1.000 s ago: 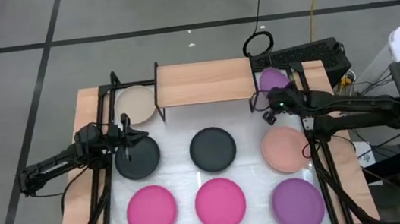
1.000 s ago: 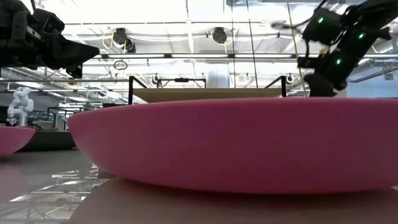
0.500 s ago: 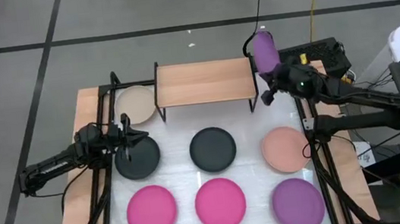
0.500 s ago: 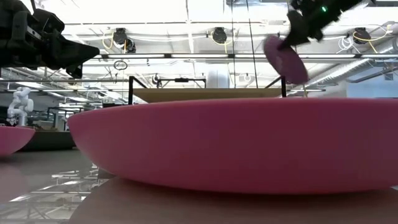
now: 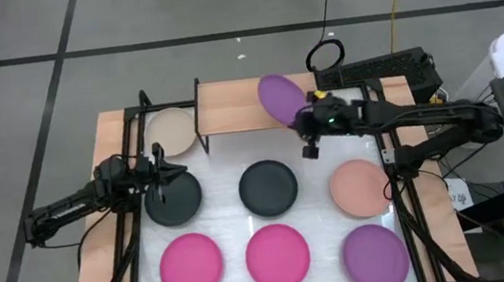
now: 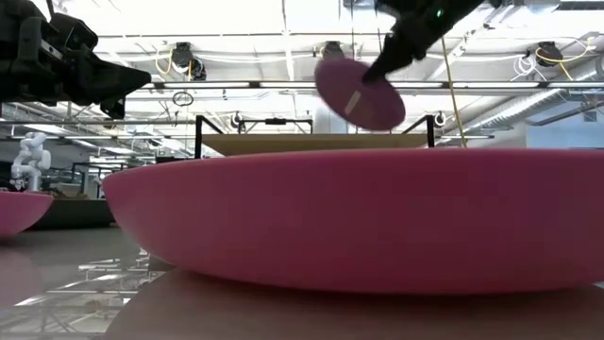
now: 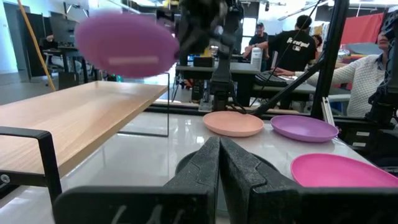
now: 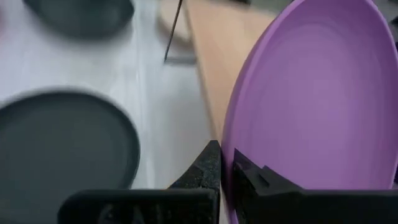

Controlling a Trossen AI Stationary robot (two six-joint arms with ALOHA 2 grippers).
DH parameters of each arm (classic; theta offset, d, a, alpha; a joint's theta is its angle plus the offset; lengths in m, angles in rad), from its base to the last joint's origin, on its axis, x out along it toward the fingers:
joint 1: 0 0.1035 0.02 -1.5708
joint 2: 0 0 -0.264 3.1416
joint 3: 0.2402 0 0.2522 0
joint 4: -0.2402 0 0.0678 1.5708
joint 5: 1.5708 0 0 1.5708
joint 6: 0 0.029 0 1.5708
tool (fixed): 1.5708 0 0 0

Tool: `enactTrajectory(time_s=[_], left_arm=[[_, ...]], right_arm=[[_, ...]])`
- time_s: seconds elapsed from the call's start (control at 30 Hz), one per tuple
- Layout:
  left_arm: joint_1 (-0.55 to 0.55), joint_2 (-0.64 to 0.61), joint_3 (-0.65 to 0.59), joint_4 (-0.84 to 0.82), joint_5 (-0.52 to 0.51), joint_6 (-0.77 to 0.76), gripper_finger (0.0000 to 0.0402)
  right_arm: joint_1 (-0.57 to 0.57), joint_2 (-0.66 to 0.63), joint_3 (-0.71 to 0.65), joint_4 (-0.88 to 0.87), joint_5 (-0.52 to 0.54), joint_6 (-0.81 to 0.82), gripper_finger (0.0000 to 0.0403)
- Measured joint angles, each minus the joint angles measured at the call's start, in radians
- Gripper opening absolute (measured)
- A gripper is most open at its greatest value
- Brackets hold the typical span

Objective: Place and stack plates onto a shelf
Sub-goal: Put the top violet plate on the shelf

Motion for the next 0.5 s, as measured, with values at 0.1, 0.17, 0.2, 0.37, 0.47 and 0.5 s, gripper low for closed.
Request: enactTrajectory(time_s=[0.1,0.17,0.2,0.37,0.47,0.5], left_arm=[[0.000,0.000,0.000,0.000,0.000,0.000,0.0019],[0.000,0.000,0.000,0.000,0.000,0.000,0.0019],[0.000,0.000,0.000,0.000,0.000,0.000,0.0019],[0.000,0.000,0.000,0.000,0.000,0.000,0.0019],[0.000,0.000,0.000,0.000,0.000,0.000,0.0019],[0.000,0.000,0.000,0.000,0.000,0.000,0.0019]], right_arm=[[0.000,0.057,0.000,-0.022,0.036,-0.008,0.0000],[-0.001,0.087,0.001,-0.040,0.083,-0.021,0.0000],[-0.001,0.099,0.001,-0.051,0.101,-0.027,0.0000],[-0.001,0.137,0.001,-0.087,0.109,-0.027,0.0001],[-0.001,0.144,0.001,-0.087,0.108,-0.022,0.0009],[-0.001,0.144,0.001,-0.085,0.105,-0.020,0.0012]])
